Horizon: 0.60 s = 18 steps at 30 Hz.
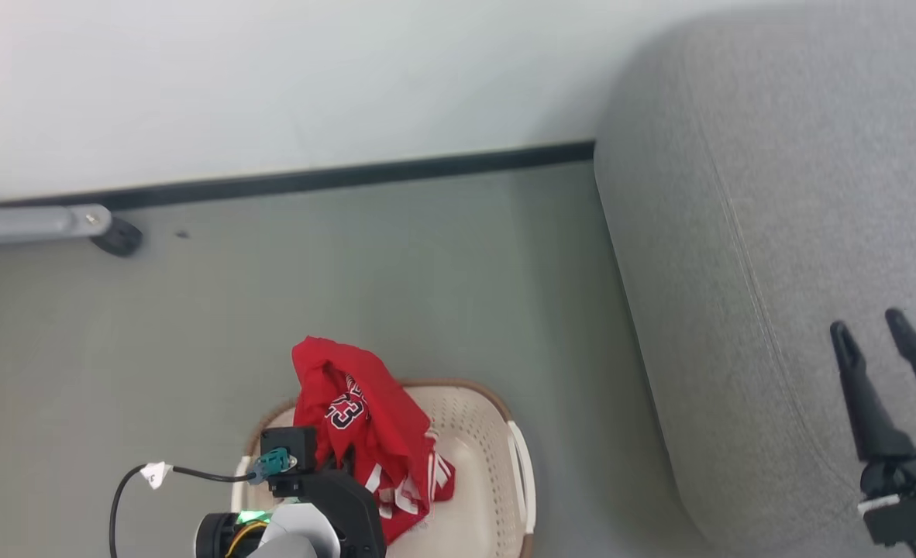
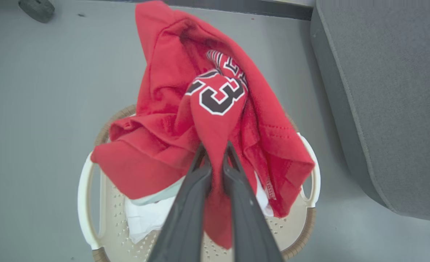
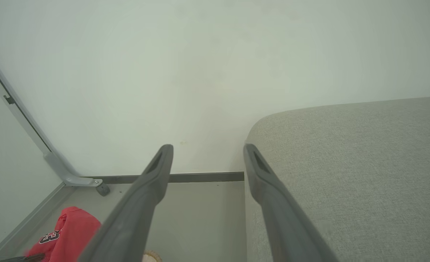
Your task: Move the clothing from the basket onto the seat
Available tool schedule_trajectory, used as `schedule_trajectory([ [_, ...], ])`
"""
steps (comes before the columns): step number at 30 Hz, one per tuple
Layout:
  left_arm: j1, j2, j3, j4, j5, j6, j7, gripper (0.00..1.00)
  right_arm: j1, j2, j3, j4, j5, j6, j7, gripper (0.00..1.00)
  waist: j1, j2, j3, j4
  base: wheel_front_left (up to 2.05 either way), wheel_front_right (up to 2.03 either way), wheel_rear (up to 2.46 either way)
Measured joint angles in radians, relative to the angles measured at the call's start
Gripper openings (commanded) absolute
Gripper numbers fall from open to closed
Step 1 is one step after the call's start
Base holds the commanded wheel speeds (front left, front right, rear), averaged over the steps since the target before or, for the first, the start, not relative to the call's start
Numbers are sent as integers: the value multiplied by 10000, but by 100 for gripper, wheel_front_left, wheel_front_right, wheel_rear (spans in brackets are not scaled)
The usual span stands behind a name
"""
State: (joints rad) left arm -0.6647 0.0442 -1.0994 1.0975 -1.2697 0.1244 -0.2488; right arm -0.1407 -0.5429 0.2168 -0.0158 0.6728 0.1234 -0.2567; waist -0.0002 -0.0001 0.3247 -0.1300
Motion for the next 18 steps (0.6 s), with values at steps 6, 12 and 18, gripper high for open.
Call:
schedule_trajectory([
  [6,12,-33,556,38,523,0,0,0,512,360,63,190,-376,0,0,100,0,-1,-813,355,0,0,0],
  [12,10,-63,1126,-56,1275,0,0,0,889,721,268,247,-619,-13,0,100,0,0,-1552,728,0,0,0],
  [18,-55,-71,1776,-353,2318,0,0,0,1014,978,529,247,-959,-15,2,100,1,0,-2200,1116,0,0,0],
])
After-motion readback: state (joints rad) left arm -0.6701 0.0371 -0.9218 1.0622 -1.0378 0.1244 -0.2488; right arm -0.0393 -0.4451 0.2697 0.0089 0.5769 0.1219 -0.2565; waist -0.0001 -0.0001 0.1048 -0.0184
